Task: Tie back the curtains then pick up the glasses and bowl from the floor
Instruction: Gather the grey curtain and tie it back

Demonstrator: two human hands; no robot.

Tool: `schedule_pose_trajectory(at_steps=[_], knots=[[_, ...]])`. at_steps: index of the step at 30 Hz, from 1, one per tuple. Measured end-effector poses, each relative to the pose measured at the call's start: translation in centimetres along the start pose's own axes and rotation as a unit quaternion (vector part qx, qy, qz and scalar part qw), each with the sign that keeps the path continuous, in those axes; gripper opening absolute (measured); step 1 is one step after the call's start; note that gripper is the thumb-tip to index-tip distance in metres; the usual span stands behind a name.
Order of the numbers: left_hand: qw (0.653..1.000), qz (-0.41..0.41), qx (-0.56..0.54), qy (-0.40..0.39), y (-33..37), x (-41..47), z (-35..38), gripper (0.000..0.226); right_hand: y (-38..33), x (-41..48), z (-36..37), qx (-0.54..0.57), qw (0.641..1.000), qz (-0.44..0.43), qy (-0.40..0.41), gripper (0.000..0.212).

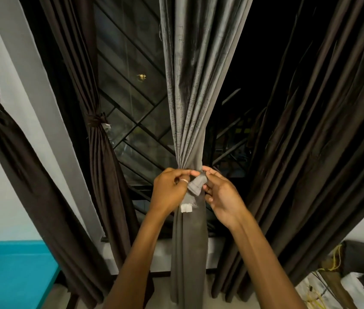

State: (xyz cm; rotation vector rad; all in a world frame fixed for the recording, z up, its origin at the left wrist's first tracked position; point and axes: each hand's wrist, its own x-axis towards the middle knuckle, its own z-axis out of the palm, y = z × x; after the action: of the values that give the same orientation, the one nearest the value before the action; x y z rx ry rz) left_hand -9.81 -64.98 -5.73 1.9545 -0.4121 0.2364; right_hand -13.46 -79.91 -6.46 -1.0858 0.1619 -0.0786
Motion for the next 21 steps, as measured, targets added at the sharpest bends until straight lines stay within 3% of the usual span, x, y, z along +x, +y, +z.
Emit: schedule_pose_trajectory(at_steps=[2, 5, 10, 16, 21], knots=[[1.000, -0.029, -0.007, -0.006, 0.2, 0.1, -0.1, 0.028, 0.1, -0.3, 0.4, 0.039, 0.999, -0.006, -0.017, 0.025], [0.999, -0.007, 0.035, -0.028, 0.1, -0.1, -0.1, 0.053, 0.2, -0.5, 0.8, 0.053, 0.998, -0.017, -0.026, 0.026], [0.992, 0.056, 0.110, -0.037, -0.3, -0.1, -0.6, 0.024, 0.8, -0.9, 1.2, -0.028, 0.999, -0.042, -0.004, 0.030], [0.995, 0.041, 0.085, -0.037, 0.2, -0.4, -1.0, 0.019, 3.9, -2.0, 1.8, -0.098, 0.991, -0.088, 0.035, 0.057], [0.993, 0.039, 0.104, -0.045, 0.3, -0.6, -1.4, 0.020, 5.8, -1.8, 2.2, -0.216, 0.970, -0.108, 0.037, 0.040]])
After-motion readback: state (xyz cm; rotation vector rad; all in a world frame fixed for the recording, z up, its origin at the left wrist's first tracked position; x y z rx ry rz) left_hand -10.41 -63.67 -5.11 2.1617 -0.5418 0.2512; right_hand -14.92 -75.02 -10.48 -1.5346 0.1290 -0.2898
